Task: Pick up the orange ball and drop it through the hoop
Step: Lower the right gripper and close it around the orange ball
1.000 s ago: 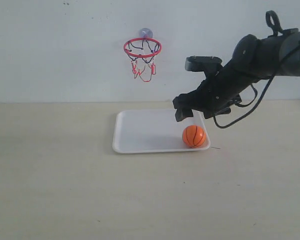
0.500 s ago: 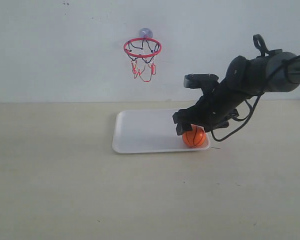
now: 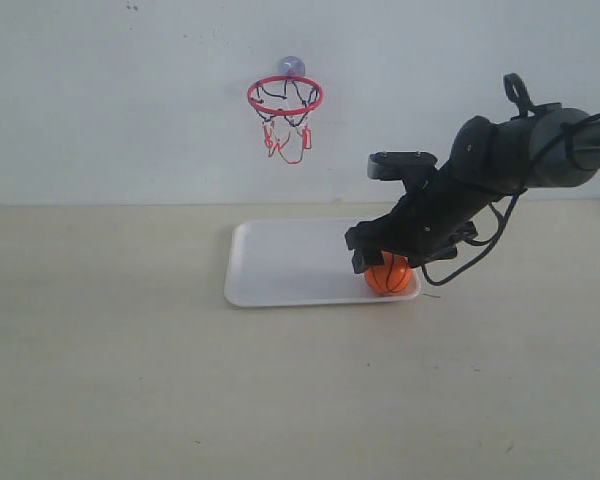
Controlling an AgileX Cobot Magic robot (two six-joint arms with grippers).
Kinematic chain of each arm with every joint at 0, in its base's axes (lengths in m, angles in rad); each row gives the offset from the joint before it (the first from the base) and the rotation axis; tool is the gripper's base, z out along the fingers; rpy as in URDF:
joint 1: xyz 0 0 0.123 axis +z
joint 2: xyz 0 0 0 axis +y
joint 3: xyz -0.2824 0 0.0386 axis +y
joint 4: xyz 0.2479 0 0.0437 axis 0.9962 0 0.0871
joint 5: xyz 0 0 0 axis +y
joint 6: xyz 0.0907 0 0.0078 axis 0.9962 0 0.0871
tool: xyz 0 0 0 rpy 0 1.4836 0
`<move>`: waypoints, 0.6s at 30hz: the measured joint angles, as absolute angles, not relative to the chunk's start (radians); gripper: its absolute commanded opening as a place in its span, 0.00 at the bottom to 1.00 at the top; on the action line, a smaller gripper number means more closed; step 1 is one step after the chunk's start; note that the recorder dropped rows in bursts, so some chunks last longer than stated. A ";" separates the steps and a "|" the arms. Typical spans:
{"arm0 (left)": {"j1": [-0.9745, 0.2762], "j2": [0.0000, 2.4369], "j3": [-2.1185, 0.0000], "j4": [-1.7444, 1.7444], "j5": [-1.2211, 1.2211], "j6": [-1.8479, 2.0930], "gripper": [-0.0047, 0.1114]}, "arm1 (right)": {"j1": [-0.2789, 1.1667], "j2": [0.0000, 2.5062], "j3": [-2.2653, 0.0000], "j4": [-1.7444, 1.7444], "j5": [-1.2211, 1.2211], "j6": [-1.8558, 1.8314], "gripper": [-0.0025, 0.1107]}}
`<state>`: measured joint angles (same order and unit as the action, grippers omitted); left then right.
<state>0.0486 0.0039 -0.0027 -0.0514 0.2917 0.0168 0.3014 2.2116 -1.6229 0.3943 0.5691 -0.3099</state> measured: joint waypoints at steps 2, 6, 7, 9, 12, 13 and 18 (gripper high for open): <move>0.049 0.004 -0.003 -0.051 0.292 0.017 0.08 | 0.301 2.212 -1.623 0.394 0.569 -0.310 0.70; 0.049 0.004 -0.003 -0.051 0.292 0.017 0.08 | 0.301 2.212 -1.623 0.396 0.569 -0.310 0.70; 0.049 0.004 -0.003 -0.051 0.292 0.017 0.08 | 0.301 2.213 -1.623 0.396 0.569 -0.309 0.70; 0.049 0.004 -0.003 -0.051 0.292 0.017 0.08 | 0.301 2.215 -1.623 0.396 0.569 -0.303 0.70; 0.049 0.004 -0.003 -0.051 0.292 0.017 0.08 | 0.301 2.225 -1.623 0.396 0.569 -0.299 0.68; 0.049 0.004 -0.003 -0.051 0.292 0.017 0.08 | 0.301 2.230 -1.623 0.396 0.568 -0.297 0.66; 0.049 0.004 -0.003 -0.051 0.292 0.017 0.08 | 0.301 2.236 -1.623 0.396 0.568 -0.296 0.46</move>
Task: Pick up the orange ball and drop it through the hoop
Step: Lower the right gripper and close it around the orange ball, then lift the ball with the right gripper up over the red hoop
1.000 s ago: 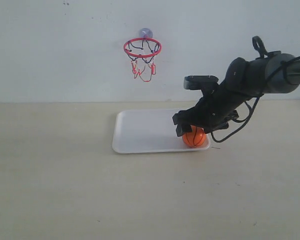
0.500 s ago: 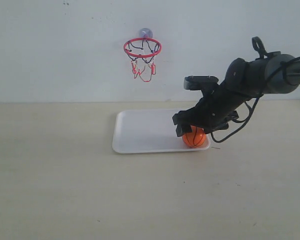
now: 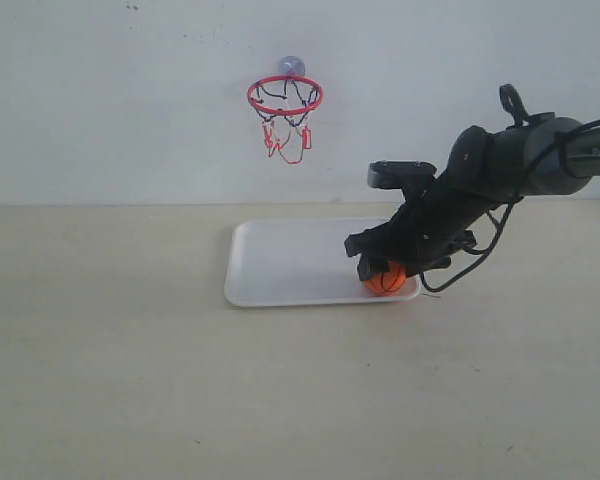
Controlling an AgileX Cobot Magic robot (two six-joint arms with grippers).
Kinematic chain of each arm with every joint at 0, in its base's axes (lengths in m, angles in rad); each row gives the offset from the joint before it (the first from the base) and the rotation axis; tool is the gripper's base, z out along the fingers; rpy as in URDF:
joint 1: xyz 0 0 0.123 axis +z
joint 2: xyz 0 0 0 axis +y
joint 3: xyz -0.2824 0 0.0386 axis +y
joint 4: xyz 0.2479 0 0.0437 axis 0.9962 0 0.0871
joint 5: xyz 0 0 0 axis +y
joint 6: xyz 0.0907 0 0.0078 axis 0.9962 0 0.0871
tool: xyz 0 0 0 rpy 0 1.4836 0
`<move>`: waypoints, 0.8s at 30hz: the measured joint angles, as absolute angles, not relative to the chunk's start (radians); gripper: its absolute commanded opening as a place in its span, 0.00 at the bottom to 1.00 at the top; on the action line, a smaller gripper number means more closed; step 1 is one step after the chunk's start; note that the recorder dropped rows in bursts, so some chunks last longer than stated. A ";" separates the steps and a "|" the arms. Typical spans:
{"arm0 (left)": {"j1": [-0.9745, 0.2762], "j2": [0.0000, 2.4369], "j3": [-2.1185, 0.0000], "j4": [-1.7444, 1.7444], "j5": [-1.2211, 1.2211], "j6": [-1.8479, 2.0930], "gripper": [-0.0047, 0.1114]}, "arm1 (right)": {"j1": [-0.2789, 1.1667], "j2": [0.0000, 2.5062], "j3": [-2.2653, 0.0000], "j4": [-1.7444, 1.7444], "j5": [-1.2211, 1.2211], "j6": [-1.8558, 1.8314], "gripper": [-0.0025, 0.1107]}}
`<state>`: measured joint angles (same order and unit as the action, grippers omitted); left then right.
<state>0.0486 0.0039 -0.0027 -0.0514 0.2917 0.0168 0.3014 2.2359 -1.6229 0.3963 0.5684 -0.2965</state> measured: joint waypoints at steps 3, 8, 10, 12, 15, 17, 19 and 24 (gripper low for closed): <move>0.049 0.004 -0.003 -0.051 0.292 0.017 0.08 | 0.301 2.236 -1.623 0.396 0.568 -0.295 0.32; 0.049 0.004 -0.003 -0.051 0.292 0.017 0.08 | 0.301 2.236 -1.623 0.396 0.568 -0.283 0.02; 0.049 0.004 -0.003 -0.051 0.292 0.017 0.08 | 0.301 2.236 -1.623 0.398 0.568 -0.270 0.02; 0.049 0.004 -0.003 -0.051 0.292 0.017 0.08 | 0.301 2.236 -1.623 0.403 0.572 -0.256 0.02; 0.049 0.004 -0.003 -0.051 0.292 0.017 0.08 | 0.301 2.214 -1.623 0.424 0.573 -0.250 0.02; 0.049 0.004 -0.003 -0.051 0.292 0.017 0.08 | 0.300 2.184 -1.627 0.455 0.575 -0.255 0.02; 0.049 0.004 -0.003 -0.051 0.292 0.017 0.08 | 0.292 2.159 -1.653 0.496 0.589 -0.277 0.02; 0.049 0.004 -0.003 -0.051 0.292 0.017 0.08 | 0.279 2.142 -1.796 0.647 0.680 -0.373 0.02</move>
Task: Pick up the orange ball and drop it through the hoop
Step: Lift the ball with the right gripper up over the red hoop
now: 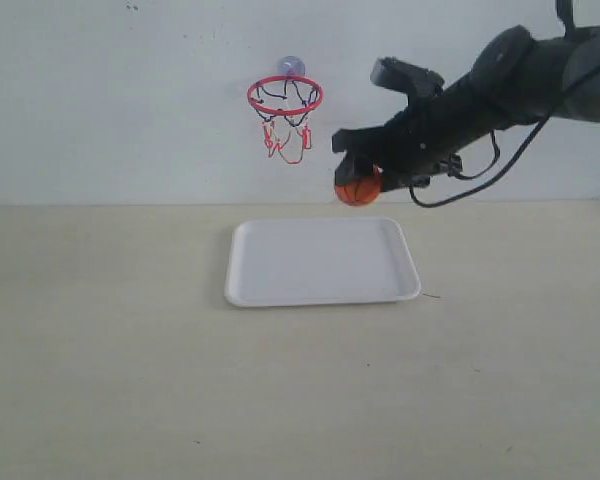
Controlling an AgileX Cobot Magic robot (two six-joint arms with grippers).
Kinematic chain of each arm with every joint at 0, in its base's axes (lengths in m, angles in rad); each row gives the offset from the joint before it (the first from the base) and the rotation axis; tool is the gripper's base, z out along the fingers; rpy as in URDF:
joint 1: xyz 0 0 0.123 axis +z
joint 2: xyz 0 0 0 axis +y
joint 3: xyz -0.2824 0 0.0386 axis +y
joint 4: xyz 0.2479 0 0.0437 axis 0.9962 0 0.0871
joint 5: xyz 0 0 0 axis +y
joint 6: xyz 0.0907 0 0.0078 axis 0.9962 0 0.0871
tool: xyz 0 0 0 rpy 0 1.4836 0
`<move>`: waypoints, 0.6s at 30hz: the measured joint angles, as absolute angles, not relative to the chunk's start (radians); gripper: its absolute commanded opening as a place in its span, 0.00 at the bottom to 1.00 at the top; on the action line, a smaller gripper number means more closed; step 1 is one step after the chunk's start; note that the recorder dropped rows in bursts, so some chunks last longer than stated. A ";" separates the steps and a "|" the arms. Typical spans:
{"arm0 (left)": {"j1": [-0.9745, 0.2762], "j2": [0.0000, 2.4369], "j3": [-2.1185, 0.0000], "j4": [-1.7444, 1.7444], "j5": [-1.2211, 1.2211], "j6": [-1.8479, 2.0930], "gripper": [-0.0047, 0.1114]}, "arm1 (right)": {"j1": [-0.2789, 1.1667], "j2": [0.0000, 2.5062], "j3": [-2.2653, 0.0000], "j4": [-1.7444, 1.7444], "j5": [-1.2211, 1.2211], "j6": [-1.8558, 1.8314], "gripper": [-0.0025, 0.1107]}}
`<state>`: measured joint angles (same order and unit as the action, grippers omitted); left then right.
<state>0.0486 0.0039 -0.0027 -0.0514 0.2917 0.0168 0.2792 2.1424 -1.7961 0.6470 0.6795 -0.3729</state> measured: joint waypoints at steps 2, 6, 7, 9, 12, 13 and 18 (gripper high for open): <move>0.049 0.004 -0.003 -0.051 0.292 0.017 0.08 | 0.279 2.142 -1.853 0.695 0.702 -0.404 0.02; 0.049 0.004 -0.003 -0.051 0.292 0.017 0.08 | 0.277 2.142 -1.947 0.793 0.723 -0.465 0.02; 0.049 0.004 -0.003 -0.051 0.292 0.017 0.08 | 0.277 2.142 -1.964 0.814 0.723 -0.482 0.02; 0.049 0.004 -0.003 -0.051 0.292 0.017 0.08 | 0.275 2.141 -1.994 0.874 0.703 -0.537 0.02; 0.049 0.004 -0.003 -0.051 0.292 0.017 0.08 | 0.275 2.139 -2.018 0.983 0.651 -0.635 0.02; 0.049 0.004 -0.003 -0.051 0.292 0.017 0.08 | 0.273 2.139 -2.023 1.030 0.638 -0.673 0.02; 0.049 0.004 -0.003 -0.051 0.292 0.017 0.08 | 0.272 2.192 -2.085 1.194 0.623 -0.783 0.02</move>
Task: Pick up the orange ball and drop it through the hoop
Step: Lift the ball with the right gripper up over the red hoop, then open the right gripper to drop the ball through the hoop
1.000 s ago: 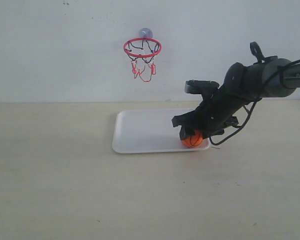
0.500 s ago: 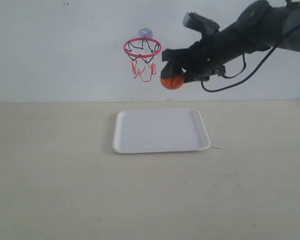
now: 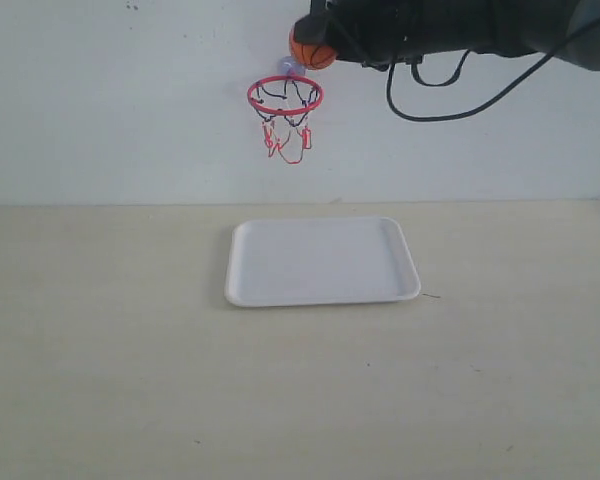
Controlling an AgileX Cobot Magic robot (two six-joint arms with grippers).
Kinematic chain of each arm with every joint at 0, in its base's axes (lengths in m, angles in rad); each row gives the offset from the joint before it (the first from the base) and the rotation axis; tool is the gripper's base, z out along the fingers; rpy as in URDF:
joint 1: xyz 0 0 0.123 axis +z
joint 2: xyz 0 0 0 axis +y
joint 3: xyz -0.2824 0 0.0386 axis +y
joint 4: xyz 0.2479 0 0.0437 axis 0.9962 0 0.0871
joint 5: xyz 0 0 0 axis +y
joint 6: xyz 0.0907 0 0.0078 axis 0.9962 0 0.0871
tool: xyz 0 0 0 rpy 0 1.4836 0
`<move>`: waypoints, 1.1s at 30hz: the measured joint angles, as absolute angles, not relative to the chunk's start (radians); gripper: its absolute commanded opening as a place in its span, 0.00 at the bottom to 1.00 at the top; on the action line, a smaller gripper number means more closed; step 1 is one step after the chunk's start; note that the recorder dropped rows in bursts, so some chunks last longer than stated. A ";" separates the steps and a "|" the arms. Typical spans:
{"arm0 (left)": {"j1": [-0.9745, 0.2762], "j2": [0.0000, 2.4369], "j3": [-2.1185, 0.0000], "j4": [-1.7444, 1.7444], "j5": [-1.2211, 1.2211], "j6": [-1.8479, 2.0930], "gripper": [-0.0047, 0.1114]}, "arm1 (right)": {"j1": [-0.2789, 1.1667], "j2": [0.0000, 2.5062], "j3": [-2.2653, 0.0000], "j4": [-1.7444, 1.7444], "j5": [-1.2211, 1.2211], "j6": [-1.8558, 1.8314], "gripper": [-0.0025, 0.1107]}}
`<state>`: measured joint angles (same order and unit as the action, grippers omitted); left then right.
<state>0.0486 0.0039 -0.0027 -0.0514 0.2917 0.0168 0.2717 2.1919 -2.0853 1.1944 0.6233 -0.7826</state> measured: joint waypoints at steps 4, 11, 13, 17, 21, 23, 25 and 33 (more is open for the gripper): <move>0.049 0.004 -0.003 -0.051 0.292 0.017 0.08 | 0.277 2.294 -2.189 1.229 0.621 -0.802 0.02; 0.049 0.004 -0.003 -0.051 0.292 0.017 0.08 | 0.291 2.400 -2.298 1.253 0.544 -0.802 0.02; 0.049 0.004 -0.003 -0.051 0.292 0.017 0.08 | 0.291 2.414 -2.299 1.265 0.525 -0.817 0.02; 0.049 0.004 -0.003 -0.051 0.292 0.017 0.08 | 0.294 2.421 -2.300 1.292 0.481 -0.836 0.02; 0.049 0.004 -0.003 -0.051 0.292 0.017 0.08 | 0.336 2.421 -2.300 1.302 0.415 -0.859 0.02; 0.049 0.004 -0.003 -0.051 0.292 0.017 0.08 | 0.359 2.421 -2.300 1.302 0.390 -0.883 0.02; 0.049 0.004 -0.003 -0.051 0.292 0.017 0.08 | 0.365 2.421 -2.300 1.302 0.383 -0.888 0.03; 0.049 0.004 -0.003 -0.051 0.292 0.017 0.08 | 0.363 2.422 -2.300 1.302 0.364 -0.890 0.34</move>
